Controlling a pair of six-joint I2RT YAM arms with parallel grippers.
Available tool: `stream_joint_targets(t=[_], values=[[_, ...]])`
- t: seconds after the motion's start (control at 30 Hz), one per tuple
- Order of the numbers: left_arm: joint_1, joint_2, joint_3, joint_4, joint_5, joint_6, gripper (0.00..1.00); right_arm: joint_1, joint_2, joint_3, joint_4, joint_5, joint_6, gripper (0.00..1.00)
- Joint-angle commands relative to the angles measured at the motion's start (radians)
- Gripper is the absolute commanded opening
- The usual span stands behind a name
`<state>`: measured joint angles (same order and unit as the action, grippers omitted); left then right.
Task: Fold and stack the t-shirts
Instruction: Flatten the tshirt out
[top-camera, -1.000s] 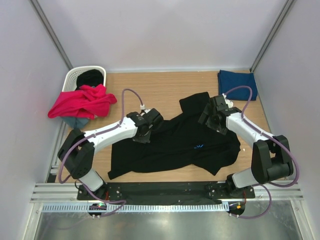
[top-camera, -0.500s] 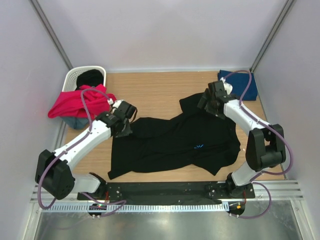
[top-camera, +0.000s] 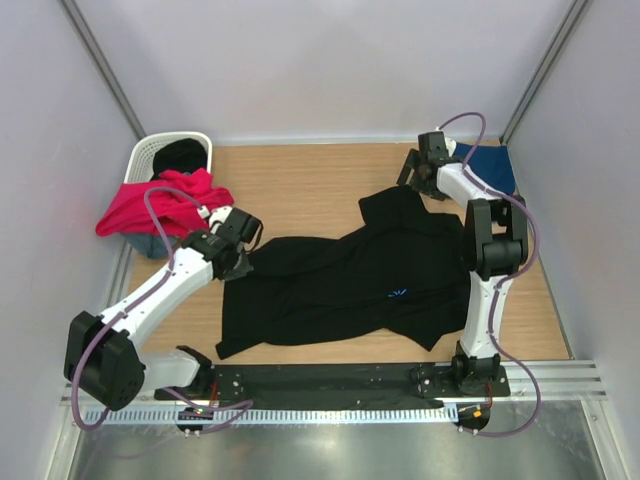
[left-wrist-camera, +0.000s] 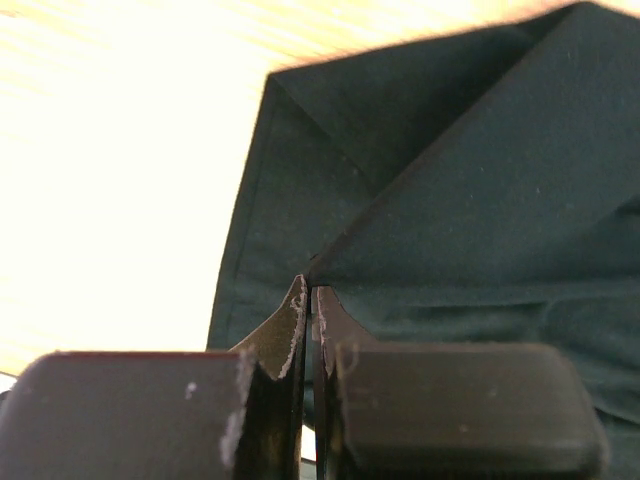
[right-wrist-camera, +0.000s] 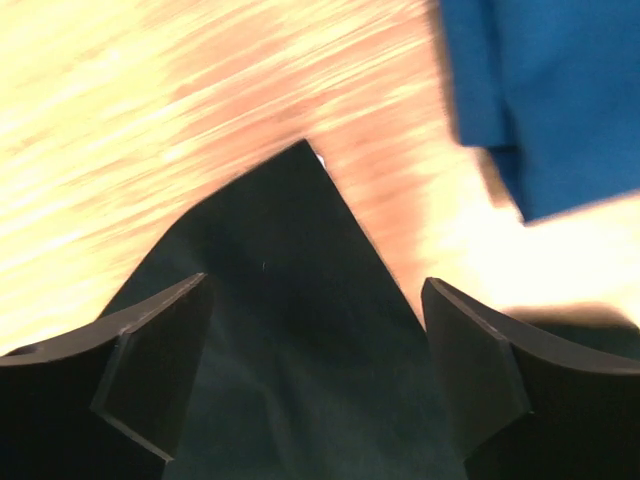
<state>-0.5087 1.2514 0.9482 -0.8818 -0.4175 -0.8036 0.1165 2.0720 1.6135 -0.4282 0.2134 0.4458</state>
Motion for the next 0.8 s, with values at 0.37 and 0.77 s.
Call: stream_joint_targets(t=[0.37,0.77], values=[[0.048,-0.006,0.043,0.007,-0.009,0.047,0.00,-0.017,0.232,0.289,-0.021,-0.034,-0.116,0.70],[0.052,0.000,0.031,0.001,-0.014,0.044,0.00,-0.014,0.243,0.261,-0.064,-0.006,-0.137,0.54]])
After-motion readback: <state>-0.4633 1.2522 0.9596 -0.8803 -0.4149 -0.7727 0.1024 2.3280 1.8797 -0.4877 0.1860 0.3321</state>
